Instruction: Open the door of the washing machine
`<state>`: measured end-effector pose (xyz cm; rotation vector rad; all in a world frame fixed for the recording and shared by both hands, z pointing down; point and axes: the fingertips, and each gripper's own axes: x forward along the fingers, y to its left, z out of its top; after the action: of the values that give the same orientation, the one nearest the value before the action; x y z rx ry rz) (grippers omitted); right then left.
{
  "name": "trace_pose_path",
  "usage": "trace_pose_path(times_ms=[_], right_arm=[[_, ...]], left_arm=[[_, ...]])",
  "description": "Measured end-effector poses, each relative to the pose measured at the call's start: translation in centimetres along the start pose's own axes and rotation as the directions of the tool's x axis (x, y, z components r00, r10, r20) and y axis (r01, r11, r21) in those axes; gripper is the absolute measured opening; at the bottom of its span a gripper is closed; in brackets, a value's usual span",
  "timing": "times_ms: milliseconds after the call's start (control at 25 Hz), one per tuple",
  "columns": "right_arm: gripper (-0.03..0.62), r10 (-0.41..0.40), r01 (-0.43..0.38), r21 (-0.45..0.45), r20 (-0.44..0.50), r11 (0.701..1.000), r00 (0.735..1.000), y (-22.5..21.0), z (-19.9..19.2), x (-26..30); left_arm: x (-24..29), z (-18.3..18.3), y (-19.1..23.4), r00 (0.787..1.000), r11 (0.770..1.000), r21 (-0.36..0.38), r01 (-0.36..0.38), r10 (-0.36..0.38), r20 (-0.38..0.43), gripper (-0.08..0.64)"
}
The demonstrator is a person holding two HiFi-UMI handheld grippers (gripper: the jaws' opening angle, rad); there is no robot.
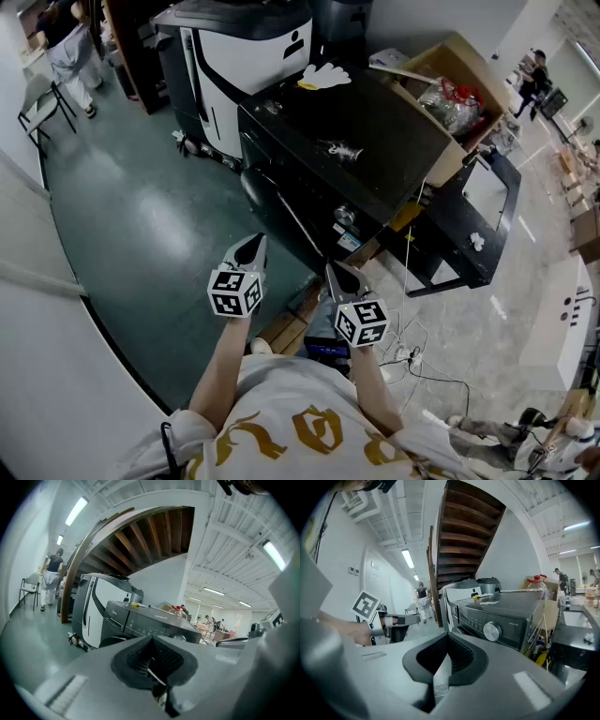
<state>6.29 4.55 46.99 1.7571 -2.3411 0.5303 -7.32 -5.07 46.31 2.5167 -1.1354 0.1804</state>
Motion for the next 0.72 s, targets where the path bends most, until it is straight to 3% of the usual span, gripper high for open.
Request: trace_pose_path(times_ms=[480, 680, 720], right_arm=[[0.02, -0.016, 0.016, 0.026, -0.017, 1.0, 1.0, -2.2, -0.9, -0.3], [0.021, -0.063, 0.063, 0.021, -0.019, 0.998, 0.998, -3.6, -1.6, -0.4], [0.023, -0.066, 0.067, 0.02, -0.022, 0.998, 0.998, -3.8, -1.7, -0.3]], left_arm=[[2.0, -1.7, 0.0, 0.998, 0.999, -0.027, -0.034, 0.033, -0.06, 0.0], [3.1, -3.2, -1.0, 0.993, 0.997, -0.071, 0.023, -0.031, -0.113, 0.003], [3.5, -3.7, -1.3, 0.99, 0.996, -0.081, 0.04, -0.05, -0.131, 0.041]])
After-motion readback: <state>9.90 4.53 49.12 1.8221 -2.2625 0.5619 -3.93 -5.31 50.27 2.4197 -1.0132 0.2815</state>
